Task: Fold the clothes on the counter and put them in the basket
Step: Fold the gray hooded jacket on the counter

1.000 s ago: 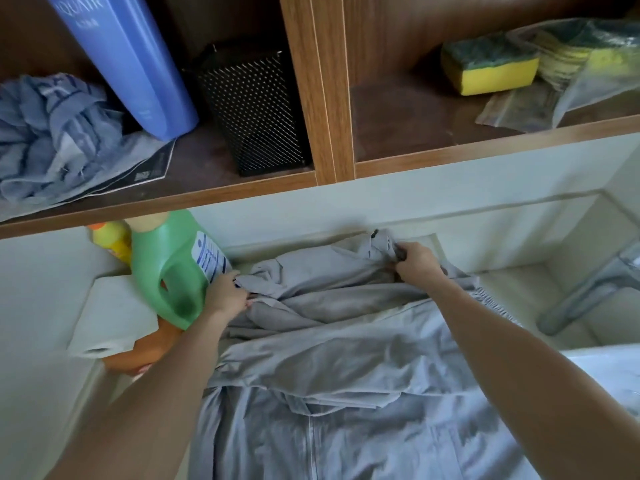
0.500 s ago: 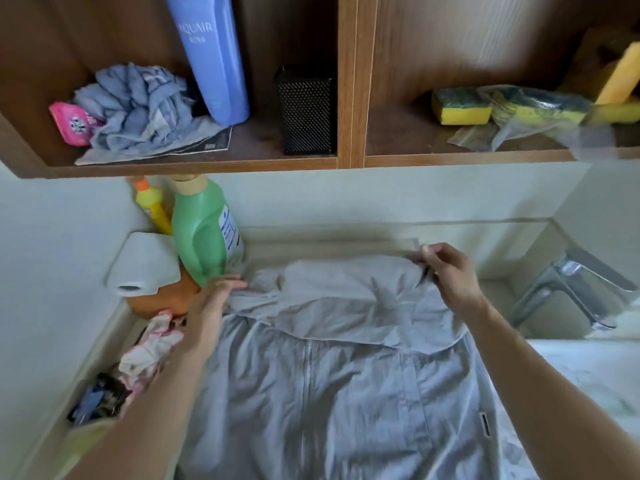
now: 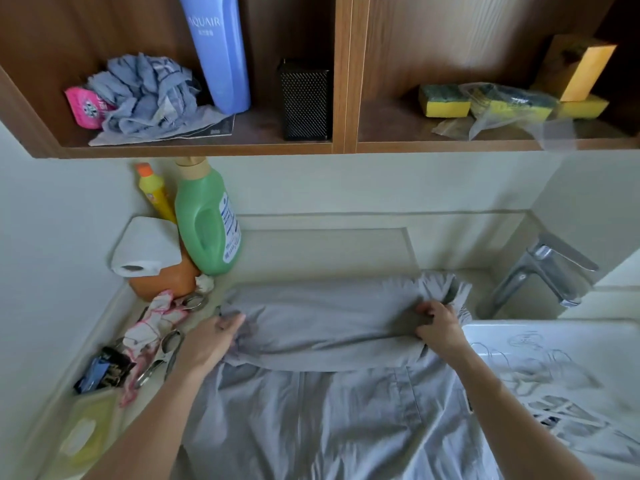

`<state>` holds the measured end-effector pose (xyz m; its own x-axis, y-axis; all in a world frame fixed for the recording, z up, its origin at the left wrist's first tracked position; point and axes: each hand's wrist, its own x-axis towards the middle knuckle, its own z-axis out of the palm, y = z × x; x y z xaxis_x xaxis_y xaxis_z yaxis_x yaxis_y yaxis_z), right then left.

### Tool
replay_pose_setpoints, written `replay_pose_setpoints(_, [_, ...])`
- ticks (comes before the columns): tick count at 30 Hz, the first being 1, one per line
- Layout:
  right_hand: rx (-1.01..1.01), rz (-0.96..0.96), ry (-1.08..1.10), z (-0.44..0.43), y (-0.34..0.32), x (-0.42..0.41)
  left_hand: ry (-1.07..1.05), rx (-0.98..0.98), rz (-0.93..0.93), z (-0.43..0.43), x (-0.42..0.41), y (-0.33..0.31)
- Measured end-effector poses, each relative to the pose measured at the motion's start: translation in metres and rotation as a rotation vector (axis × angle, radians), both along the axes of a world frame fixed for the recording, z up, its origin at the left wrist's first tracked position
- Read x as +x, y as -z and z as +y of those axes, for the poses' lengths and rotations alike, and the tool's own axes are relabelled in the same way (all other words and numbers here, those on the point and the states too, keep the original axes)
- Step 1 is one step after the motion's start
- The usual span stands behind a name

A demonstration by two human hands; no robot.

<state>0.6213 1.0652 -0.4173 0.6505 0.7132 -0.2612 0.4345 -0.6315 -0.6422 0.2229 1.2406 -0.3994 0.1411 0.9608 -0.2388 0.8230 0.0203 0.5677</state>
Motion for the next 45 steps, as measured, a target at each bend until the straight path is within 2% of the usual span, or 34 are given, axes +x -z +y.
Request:
replay_pose_setpoints(3, [0.16, 0.009, 0.134, 0.005, -0.003, -0.013, -0.008, 0.407, -0.001, 0.01, 0.011, 0.001])
replay_pose_setpoints(5, [0.231, -0.026, 0.126, 0.009, -0.004, -0.024, 0.23, 0.681, 0.031, 0.009, 0.032, -0.002])
replay_pose_setpoints(6, [0.268, -0.062, 0.108, 0.009, -0.004, -0.028, 0.367, 0.712, 0.086, 0.008, 0.043, -0.004])
replay_pose_setpoints(7, [0.307, -0.103, 0.086, 0.007, -0.003, -0.03, 0.462, 0.673, 0.167, 0.007, 0.05, 0.001])
replay_pose_setpoints(9, [0.295, -0.174, 0.088, -0.004, 0.007, -0.028, 0.512, 0.421, 0.365, 0.007, 0.052, 0.013])
replay_pose_setpoints(11, [0.124, -0.171, 0.139, -0.016, 0.007, -0.023, 0.494, 0.171, 0.474, 0.006, 0.044, 0.032])
replay_pose_setpoints(14, [-0.249, -0.261, 0.064, -0.011, -0.013, -0.015, 0.465, 0.074, 0.51, 0.007, 0.039, 0.04])
replay_pose_setpoints(15, [-0.228, -0.318, 0.067, -0.003, -0.025, -0.016, 0.463, 0.056, 0.52, 0.006, 0.041, 0.038])
replay_pose_setpoints(16, [-0.096, -0.407, 0.092, 0.007, -0.035, -0.018, 0.448, 0.082, 0.504, 0.003, 0.046, 0.033])
replay_pose_setpoints(18, [0.299, -0.629, 0.088, 0.03, -0.052, -0.04, 0.396, 0.34, 0.37, -0.002, 0.064, 0.02])
replay_pose_setpoints(20, [0.451, -0.732, -0.103, 0.058, -0.054, -0.08, 0.423, 0.558, 0.229, -0.008, 0.091, 0.01])
replay_pose_setpoints(21, [0.409, -0.733, -0.228, 0.073, -0.044, -0.101, 0.484, 0.556, 0.227, -0.008, 0.104, 0.009])
replay_pose_setpoints(23, [0.22, -0.649, -0.448, 0.092, -0.014, -0.132, 0.555, 0.452, 0.341, -0.007, 0.119, 0.022])
replay_pose_setpoints(26, [-0.009, -0.601, -0.53, 0.091, 0.025, -0.126, 0.476, 0.389, 0.461, 0.009, 0.098, 0.051])
replay_pose_setpoints(29, [-0.05, -0.649, -0.433, 0.069, 0.047, -0.074, 0.429, 0.339, 0.482, 0.022, 0.071, 0.064])
replay_pose_setpoints(33, [0.007, -0.59, -0.259, 0.041, 0.063, -0.006, 0.344, 0.405, 0.403, 0.025, 0.068, 0.07])
replay_pose_setpoints(37, [0.039, -0.592, -0.159, 0.043, 0.061, 0.004, 0.27, 0.458, 0.389, 0.026, 0.065, 0.074])
replay_pose_setpoints(42, [-0.013, -0.546, -0.12, 0.049, 0.058, 0.014, 0.108, 0.344, 0.441, 0.035, 0.056, 0.078])
replay_pose_setpoints(45, [-0.04, -0.516, -0.128, 0.052, 0.056, 0.016, 0.086, 0.304, 0.434, 0.042, 0.04, 0.077])
